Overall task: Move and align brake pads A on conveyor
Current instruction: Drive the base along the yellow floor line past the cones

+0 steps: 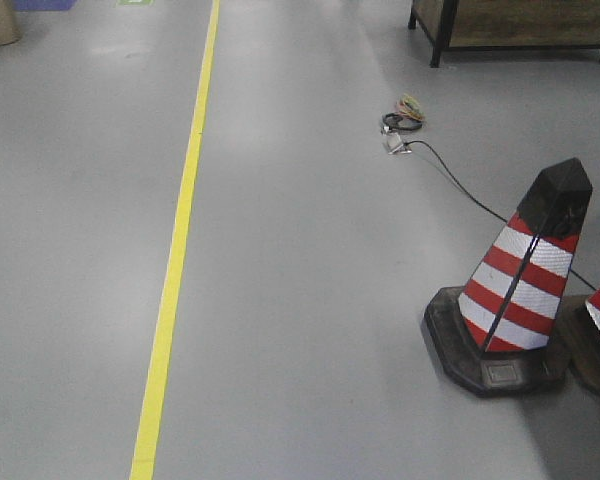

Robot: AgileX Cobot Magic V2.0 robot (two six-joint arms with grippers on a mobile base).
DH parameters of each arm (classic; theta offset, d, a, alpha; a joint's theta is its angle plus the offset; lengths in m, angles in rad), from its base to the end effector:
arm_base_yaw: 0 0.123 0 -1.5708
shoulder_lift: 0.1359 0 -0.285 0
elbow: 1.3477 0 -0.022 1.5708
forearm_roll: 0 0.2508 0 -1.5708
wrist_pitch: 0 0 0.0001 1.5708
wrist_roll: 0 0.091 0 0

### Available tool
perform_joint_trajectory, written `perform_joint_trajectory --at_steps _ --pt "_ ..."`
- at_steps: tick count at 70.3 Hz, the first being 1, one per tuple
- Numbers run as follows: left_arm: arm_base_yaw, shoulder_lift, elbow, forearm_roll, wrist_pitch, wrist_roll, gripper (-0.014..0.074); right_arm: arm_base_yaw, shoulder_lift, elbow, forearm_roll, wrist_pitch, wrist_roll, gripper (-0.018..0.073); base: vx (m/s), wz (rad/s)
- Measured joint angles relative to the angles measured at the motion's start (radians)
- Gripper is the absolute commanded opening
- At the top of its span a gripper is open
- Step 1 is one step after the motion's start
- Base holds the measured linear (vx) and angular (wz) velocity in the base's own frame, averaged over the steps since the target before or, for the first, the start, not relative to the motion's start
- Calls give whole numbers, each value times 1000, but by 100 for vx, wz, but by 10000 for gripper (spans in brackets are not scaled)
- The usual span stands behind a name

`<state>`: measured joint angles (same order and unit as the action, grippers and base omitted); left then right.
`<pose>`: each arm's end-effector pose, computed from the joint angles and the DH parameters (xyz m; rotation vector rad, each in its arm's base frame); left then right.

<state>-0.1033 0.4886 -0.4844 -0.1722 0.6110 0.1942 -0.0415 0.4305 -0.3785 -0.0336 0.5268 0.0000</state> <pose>0.0940 -0.0187 0.2872 0.2224 2.0800 -0.1336 0.0894 -0.0053 0.2637 0.0233 2.0625 -0.0610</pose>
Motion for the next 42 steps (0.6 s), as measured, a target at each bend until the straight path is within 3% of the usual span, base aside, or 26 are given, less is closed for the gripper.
perform_joint_trajectory --at_steps 42 --pt "0 0 0 0 0 0 146 0 0 0 0 0 0 -3 42 -18"
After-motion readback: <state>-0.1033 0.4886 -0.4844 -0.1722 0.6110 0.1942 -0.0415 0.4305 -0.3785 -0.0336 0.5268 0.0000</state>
